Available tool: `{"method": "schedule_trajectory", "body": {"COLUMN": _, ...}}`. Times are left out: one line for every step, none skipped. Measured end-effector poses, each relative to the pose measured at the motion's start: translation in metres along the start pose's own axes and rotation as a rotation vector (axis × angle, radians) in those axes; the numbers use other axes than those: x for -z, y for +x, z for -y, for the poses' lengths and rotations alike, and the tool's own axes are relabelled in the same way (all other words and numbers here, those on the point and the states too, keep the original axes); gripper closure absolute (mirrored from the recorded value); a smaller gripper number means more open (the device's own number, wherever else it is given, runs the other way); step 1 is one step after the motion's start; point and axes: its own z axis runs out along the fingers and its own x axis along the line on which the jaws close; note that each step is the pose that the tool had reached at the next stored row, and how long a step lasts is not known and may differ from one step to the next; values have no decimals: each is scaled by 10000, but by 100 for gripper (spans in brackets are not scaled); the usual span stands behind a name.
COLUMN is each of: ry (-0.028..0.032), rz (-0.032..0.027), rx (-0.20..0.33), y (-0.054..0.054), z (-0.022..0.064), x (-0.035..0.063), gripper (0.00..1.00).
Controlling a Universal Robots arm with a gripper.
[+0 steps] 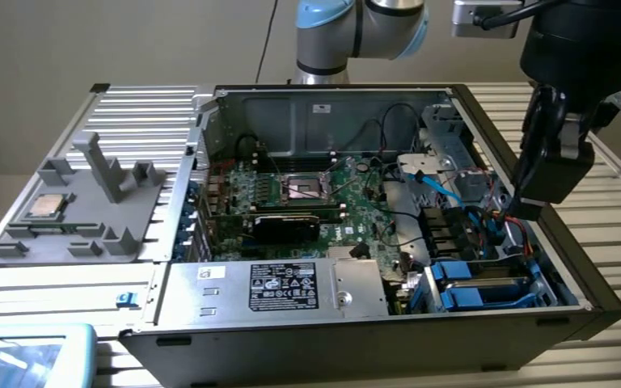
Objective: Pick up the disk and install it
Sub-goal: 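Insert the first disk wire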
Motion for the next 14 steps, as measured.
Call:
{"method": "schedule_trajectory", "body": {"ry": 3, "rz": 18, "rx": 137, "y": 0, "z": -1, "x": 1, "gripper": 49}}
{"method": "schedule_trajectory", "body": {"ry": 5, "rz": 43, "rx": 309, "y": 1, "z": -1, "x": 0, "gripper": 49}}
{"method": "schedule_trajectory", "body": {"ry": 8, "rz": 73, "rx": 502, "y": 1, "z": -1, "x": -1, "gripper": 49}}
{"method": "schedule_trajectory", "body": {"ry": 10, "rz": 98, "rx": 679, "y": 1, "z": -2, "x": -2, "gripper": 49}}
{"method": "schedule_trajectory", "body": {"ry": 14, "rz": 123, "rx": 857, "y": 1, "z": -2, "x": -2, "gripper": 49}}
{"method": "schedule_trajectory", "body": {"ry": 16, "rz": 149, "rx": 1035, "y": 1, "z": -2, "x": -2, "gripper": 49}}
{"method": "schedule_trajectory", "body": {"ry": 19, "rz": 174, "rx": 1214, "y": 1, "z": -2, "x": -3, "gripper": 49}}
{"method": "schedule_trajectory", "body": {"ry": 20, "rz": 200, "rx": 1390, "y": 2, "z": -2, "x": -5, "gripper": 49}}
{"method": "schedule_trajectory", "body": {"ry": 20, "rz": 226, "rx": 1574, "y": 1, "z": -2, "x": -5, "gripper": 49}}
{"method": "schedule_trajectory", "body": {"ry": 20, "rz": 248, "rx": 1748, "y": 1, "z": -2, "x": -6, "gripper": 49}}
{"method": "schedule_trajectory", "body": {"ry": 7, "rz": 272, "rx": 1936, "y": 1, "z": -3, "x": -11, "gripper": 49}}
{"method": "schedule_trajectory", "body": {"ry": -28, "rz": 276, "rx": 2086, "y": 1, "z": -4, "x": -16, "gripper": 49}}
{"method": "schedule_trajectory", "body": {"ry": -89, "rz": 249, "rx": 2147, "y": 7, "z": -3, "x": -21, "gripper": 49}}
{"method": "schedule_trajectory", "body": {"ry": -155, "rz": 225, "rx": 2165, "y": 21, "z": 4, "x": -29, "gripper": 49}}
